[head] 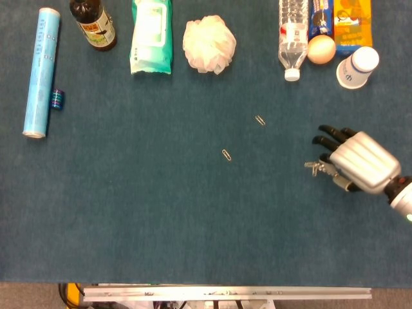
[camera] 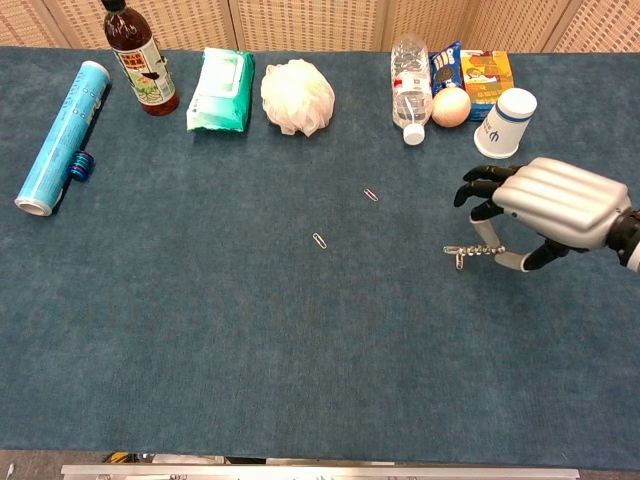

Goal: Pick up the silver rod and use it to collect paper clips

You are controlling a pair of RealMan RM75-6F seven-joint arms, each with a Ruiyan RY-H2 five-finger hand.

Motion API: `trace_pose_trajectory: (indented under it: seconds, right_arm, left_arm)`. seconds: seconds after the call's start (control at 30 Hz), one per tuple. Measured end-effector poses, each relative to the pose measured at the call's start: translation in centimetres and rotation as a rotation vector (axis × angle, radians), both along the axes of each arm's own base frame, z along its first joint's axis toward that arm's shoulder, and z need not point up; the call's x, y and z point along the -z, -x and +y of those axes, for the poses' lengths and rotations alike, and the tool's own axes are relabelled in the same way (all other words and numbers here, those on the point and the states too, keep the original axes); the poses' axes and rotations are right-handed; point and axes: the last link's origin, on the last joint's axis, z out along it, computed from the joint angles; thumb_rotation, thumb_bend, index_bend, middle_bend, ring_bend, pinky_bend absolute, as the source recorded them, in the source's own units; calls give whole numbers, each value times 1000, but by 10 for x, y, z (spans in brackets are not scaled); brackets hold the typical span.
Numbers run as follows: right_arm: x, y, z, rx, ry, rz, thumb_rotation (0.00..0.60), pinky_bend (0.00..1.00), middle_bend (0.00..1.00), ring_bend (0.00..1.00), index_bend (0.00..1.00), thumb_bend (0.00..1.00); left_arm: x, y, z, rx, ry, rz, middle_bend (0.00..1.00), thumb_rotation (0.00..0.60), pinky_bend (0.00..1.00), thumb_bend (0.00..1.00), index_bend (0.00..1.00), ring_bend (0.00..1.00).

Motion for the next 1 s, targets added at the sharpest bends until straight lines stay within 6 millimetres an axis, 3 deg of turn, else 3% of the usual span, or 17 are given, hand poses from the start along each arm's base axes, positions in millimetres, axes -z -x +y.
trace_pose_trajectory:
  seconds: [0.33, 0.73, 0.83, 1.0]
  right_arm:
    - [-2, 14, -19, 38, 173, 70, 600, 325, 263, 116, 620, 271]
    - [5, 19, -25, 72, 183, 86, 600, 325, 263, 116, 610, 264]
    - [4, 19, -25, 73, 182, 79, 600, 323, 263, 116, 516, 202]
    - [2, 19, -25, 68, 182, 78, 600, 317, 263, 116, 276, 31]
  left_arm:
    - [1, 0, 1, -2, 3, 3, 404, 600, 435, 0, 316, 338]
    - [0, 0, 0, 0, 1, 0, 404, 600, 435, 0, 317, 338]
    - [0, 0, 0, 0, 2, 0, 404, 600, 435, 0, 316, 338]
    - [1, 0, 1, 0, 4, 2, 405, 600, 435, 0, 317, 338]
